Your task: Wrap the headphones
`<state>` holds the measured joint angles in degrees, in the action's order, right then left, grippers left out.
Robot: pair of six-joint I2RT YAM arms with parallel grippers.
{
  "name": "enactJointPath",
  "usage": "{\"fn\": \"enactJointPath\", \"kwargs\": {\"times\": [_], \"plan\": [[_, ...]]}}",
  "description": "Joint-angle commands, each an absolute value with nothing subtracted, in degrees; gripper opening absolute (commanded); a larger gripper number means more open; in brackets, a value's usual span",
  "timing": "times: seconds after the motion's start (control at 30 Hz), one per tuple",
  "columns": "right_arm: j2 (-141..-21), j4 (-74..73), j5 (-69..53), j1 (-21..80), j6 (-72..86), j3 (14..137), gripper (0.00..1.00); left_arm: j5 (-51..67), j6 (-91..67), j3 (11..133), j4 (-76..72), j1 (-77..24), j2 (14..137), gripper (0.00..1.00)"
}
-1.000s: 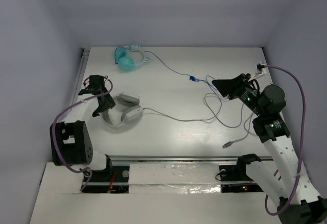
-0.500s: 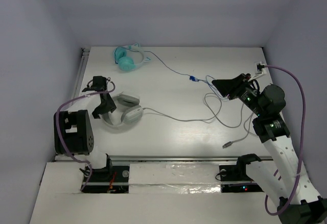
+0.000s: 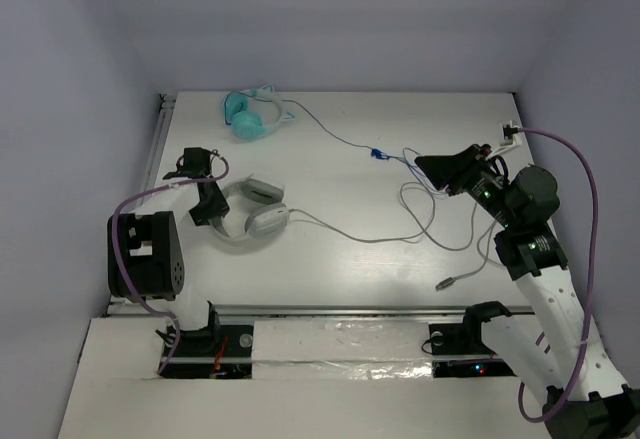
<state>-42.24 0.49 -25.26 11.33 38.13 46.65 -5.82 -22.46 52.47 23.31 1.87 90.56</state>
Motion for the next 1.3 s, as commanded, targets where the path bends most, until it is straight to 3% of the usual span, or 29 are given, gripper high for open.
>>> {"fn": "enactJointPath", "kwargs": {"times": [0.0,0.17,0.4,0.5,0.53,0.6,0.73,0.87,0.93,1.1,1.27], "plan": [[-41.84,2.64,-24.79,11.6,37.0,47.29,0.46,-3.43,-22.51,55.2,20.92,1.67,89.47,0.42],[-42.1,3.25,-24.52,11.6,37.26,46.5,0.47,-3.26,-21.8,50.38,19.52,1.67,88.34,0.58],[-43.77,7.21,-26.19,13.35,39.99,44.47,0.44,-2.02,-21.8,45.7,16.09,1.67,88.68,0.56],[-44.47,7.47,-24.09,15.9,39.29,44.39,0.35,-1.23,-21.8,46.49,15.65,1.67,88.24,0.52],[-44.56,7.73,-23.04,16.43,39.29,44.12,0.24,-1.06,-21.88,46.58,15.56,1.67,88.16,0.51],[-45.52,9.31,-22.85,18.1,39.55,43.42,0.15,-0.35,-22.06,46.67,15.12,1.14,88.5,0.44],[-47.37,11.6,-20.66,20.65,39.46,41.58,0.12,2.02,-21.54,46.05,13.8,1.14,88.86,0.32],[-48.25,13.53,-19.86,20.65,39.55,40.25,0.1,2.99,-19.87,47.02,14.23,1.14,88.33,0.0],[-48.86,13.01,-20.3,20.65,39.03,40.34,0.1,4.13,-19.08,47.9,14.68,0.62,86.84,0.0],[-50.01,12.21,-23.54,21.18,34.47,41.48,0.24,6.41,-18.81,54.46,18.96,-3.24,76.31,0.0],[-55.18,21.26,-37.16,22.41,29.28,39.2,0.54,8.96,-17.84,67.48,27.67,-8.34,72.16,0.0]]}}
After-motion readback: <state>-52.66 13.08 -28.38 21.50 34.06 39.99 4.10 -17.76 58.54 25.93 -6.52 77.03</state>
